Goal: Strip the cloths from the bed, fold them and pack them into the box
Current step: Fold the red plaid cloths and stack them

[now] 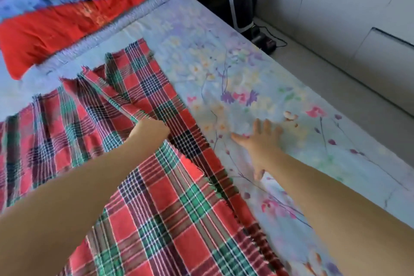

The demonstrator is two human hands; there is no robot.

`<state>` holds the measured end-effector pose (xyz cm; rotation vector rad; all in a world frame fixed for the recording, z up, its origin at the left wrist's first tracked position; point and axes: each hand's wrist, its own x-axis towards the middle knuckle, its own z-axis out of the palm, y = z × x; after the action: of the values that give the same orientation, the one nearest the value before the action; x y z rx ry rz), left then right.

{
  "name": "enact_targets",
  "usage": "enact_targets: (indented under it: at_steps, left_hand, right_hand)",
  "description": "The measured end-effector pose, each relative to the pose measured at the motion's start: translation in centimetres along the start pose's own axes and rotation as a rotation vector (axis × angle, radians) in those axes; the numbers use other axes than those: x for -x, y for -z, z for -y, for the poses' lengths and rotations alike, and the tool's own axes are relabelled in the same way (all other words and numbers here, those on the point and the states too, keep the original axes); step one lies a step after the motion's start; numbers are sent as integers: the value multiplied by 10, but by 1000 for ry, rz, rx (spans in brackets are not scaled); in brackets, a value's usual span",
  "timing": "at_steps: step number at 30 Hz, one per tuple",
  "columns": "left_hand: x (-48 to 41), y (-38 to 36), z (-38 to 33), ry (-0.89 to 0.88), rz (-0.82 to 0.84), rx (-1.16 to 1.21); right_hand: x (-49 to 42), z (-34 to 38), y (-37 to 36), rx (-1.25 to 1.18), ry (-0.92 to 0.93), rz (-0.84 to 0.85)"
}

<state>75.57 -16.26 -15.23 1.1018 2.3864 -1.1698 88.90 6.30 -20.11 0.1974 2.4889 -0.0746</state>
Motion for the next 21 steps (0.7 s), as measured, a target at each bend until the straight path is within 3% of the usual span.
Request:
enact_targets:
  at_steps: [2, 5, 7, 9, 11, 14, 17, 21]
  left_hand:
    - [-14, 23, 14, -52, -42, 47]
    - [-38, 34, 18, -220, -368, 131]
    - [-50, 25, 13, -354, -275, 162]
    - [-57, 9, 10, -377, -365, 395]
    - [-62, 6, 11, -127, -364, 655]
    - [-68, 13, 18, 456, -241, 865]
    - [-72, 8, 15, 531, 9, 1034]
    - [-78, 2, 6, 596, 79, 1281]
  right_hand:
    - [-11, 0, 3, 9, 0, 5]
    - [-22, 3, 6, 29, -24, 4]
    - [-23, 6, 8, 25, -40, 44]
    - [-23, 8, 9, 24, -63, 88]
    - [-23, 9, 12, 50, -72, 106]
    - [-26, 11, 13, 58, -83, 121]
    - [-25, 12, 15, 78, -84, 135]
    - [-24, 12, 14, 86, -73, 143]
